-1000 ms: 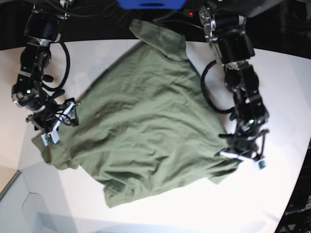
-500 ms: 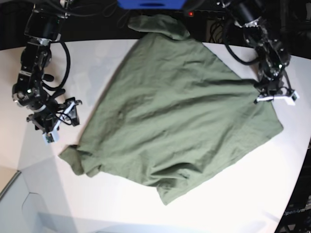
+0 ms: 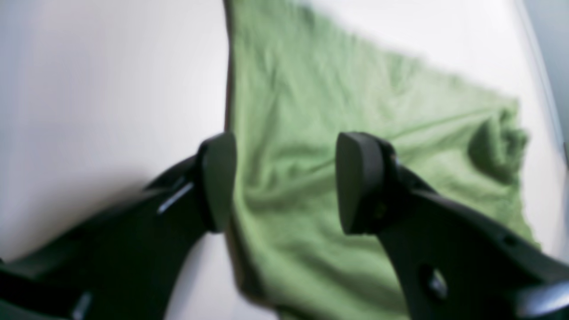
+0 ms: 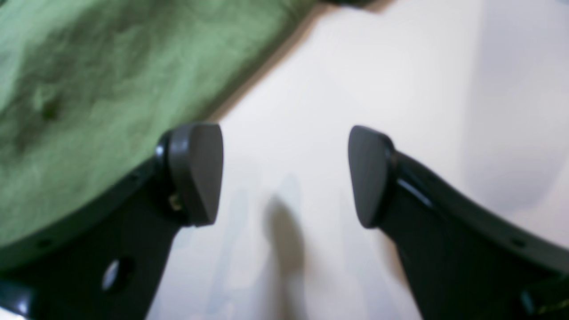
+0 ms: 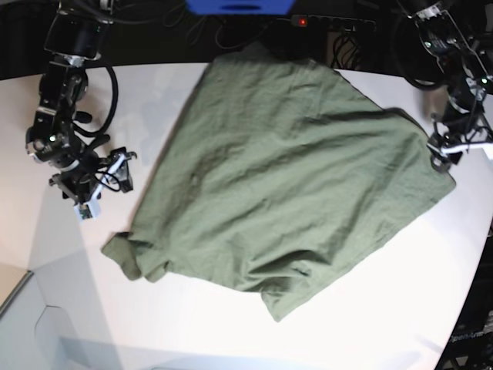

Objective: Layout the t-shirt on the table in an organized manner, then fold the t-shirt properly
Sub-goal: 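Pull the t-shirt edge with the left gripper to spread it, then grasp the hem corners with both grippers and straighten the t-shirt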

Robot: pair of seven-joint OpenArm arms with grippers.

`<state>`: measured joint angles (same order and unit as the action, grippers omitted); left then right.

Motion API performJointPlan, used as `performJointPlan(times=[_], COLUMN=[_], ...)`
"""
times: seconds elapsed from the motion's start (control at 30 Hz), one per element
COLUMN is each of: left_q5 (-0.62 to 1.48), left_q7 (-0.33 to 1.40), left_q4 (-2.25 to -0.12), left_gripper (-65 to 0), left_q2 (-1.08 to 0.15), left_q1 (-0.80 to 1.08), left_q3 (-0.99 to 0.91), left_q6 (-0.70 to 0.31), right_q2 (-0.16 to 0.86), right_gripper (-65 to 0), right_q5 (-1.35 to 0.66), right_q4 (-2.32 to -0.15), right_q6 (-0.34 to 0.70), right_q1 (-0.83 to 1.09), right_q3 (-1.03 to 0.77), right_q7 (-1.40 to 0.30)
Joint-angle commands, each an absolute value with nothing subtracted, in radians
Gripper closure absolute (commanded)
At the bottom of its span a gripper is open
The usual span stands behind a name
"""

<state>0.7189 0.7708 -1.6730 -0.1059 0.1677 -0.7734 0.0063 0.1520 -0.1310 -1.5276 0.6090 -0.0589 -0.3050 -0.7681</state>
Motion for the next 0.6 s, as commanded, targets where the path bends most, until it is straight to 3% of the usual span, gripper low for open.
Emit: performJointPlan(times=[0.0, 0.1, 0.27, 0.3, 0.57], left_q5=[0.734, 0.699, 0.487, 0.438, 0.216], left_q7=[0.756, 0.756, 0.733, 0.71, 0.504], left_q4=[-1.712, -1.676, -1.431, -1.377, -0.993], left_gripper=[-35.2, -31.8, -3.0, 0.0, -0.2], left_q2=[-0.119, -0.122, -0.12, -0.119, -0.127], left_q1=[0.124, 0.012, -0.203, -0.237, -0.381], left_q3=[-0.765, -0.696, -0.526, -0.503, -0.403], left_q6=[-0.004, -0.004, 0.001, 0.004, 0.004], right_q2=[0.162, 0.162, 0.162, 0.163, 0.171], right_gripper=[-44.2, -44.2, -44.2, -44.2, -44.2], right_q5=[-0.142, -0.142, -0.142, -0.142, -0.142], right_q4=[-1.546, -1.554, -1.575, -1.577, -1.592], right_q6=[0.608, 0.608, 0.608, 0.608, 0.608], right_q1=[-0.077, -0.059, -0.035, -0.028, -0.022], right_q3=[-0.308, -0.308, -0.314, -0.314, -0.315], right_q7=[-0.75, -0.751, -0.753, -0.753, -0.751])
